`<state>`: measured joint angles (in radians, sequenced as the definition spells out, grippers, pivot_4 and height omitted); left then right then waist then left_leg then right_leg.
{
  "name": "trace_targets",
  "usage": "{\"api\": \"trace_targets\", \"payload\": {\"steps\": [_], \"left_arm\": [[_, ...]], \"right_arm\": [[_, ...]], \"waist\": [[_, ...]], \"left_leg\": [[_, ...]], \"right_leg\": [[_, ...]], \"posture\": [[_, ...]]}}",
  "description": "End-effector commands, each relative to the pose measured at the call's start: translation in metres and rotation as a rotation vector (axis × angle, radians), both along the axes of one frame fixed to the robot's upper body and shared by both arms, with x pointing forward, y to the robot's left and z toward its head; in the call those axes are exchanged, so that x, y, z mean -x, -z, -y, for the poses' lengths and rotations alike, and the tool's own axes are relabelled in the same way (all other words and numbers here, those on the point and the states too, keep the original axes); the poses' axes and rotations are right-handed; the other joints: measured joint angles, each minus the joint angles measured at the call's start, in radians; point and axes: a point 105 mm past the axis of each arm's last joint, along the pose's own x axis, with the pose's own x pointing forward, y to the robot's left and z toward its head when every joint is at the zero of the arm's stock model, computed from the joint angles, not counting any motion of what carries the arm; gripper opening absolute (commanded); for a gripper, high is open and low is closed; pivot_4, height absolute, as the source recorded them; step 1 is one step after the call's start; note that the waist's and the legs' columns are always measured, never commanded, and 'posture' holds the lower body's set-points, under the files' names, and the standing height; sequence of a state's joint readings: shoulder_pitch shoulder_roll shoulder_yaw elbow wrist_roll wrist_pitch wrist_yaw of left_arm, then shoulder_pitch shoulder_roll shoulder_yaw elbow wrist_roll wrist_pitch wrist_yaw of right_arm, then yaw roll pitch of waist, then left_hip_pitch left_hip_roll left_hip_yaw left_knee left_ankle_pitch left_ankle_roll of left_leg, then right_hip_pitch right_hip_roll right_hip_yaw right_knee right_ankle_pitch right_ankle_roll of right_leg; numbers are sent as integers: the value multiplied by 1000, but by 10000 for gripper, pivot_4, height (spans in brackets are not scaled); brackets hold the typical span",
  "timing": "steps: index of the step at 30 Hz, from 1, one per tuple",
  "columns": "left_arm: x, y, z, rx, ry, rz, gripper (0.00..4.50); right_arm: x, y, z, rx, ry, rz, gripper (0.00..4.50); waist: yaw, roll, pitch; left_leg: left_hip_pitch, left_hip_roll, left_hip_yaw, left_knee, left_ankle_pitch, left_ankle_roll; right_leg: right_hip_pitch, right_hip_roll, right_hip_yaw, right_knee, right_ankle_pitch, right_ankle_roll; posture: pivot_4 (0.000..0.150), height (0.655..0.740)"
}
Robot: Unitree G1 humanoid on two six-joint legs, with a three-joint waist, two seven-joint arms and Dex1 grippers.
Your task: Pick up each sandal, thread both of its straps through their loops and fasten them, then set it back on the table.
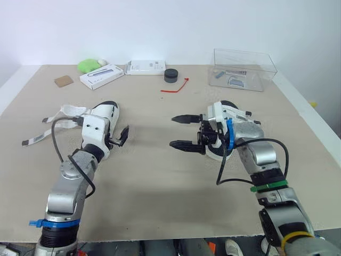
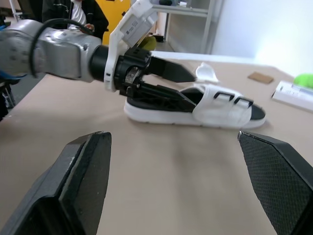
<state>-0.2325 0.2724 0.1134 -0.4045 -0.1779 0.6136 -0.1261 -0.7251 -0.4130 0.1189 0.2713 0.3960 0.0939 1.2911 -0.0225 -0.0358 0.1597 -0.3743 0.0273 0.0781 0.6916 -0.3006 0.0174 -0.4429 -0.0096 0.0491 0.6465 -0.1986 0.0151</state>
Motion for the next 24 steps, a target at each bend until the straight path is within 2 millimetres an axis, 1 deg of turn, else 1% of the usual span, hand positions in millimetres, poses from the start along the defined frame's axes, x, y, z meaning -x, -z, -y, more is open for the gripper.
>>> {"api": "trace_targets", "payload": {"steps": [1,7,9,15,20,24], "left_arm": [[-1,-3,-9,44,-124,-19,45000],[-10,9,-3,120,-126,-95,45000],[-14,9,-1,115,-117,-97,45000],[-33,9,-5,107,-121,-106,45000],[-49,4,-3,90,-104,-87,45000],[-57,11,-6,72,-108,-107,45000]], "right_arm": [[0,-4,-3,13,-30,43,44375],[-2,-2,-7,21,-30,55,44375],[-3,-3,-8,16,-27,60,44375],[-2,-3,-9,11,-28,57,44375],[0,-2,-10,8,-26,56,44375],[1,-1,-11,9,-23,58,44375]], "waist": [[0,0,0],[-1,0,0],[-1,0,0],[-1,0,0],[-1,0,0],[-1,0,0]], "left_leg": [[0,0,0,0,0,0],[1,0,0,0,1,-2],[2,1,0,0,1,-2],[1,1,0,0,2,-3],[1,1,0,0,2,-3],[1,1,0,0,2,-3]], "right_leg": [[0,0,0,0,0,0],[1,2,-1,1,1,-2],[0,3,-1,1,2,-2],[0,3,-1,1,2,-3],[0,2,-2,1,2,-3],[0,2,-2,1,2,-3]], "posture": [[1500,7400],[1500,7400],[1500,7400],[1500,7400],[1500,7400],[1500,7400]]}}
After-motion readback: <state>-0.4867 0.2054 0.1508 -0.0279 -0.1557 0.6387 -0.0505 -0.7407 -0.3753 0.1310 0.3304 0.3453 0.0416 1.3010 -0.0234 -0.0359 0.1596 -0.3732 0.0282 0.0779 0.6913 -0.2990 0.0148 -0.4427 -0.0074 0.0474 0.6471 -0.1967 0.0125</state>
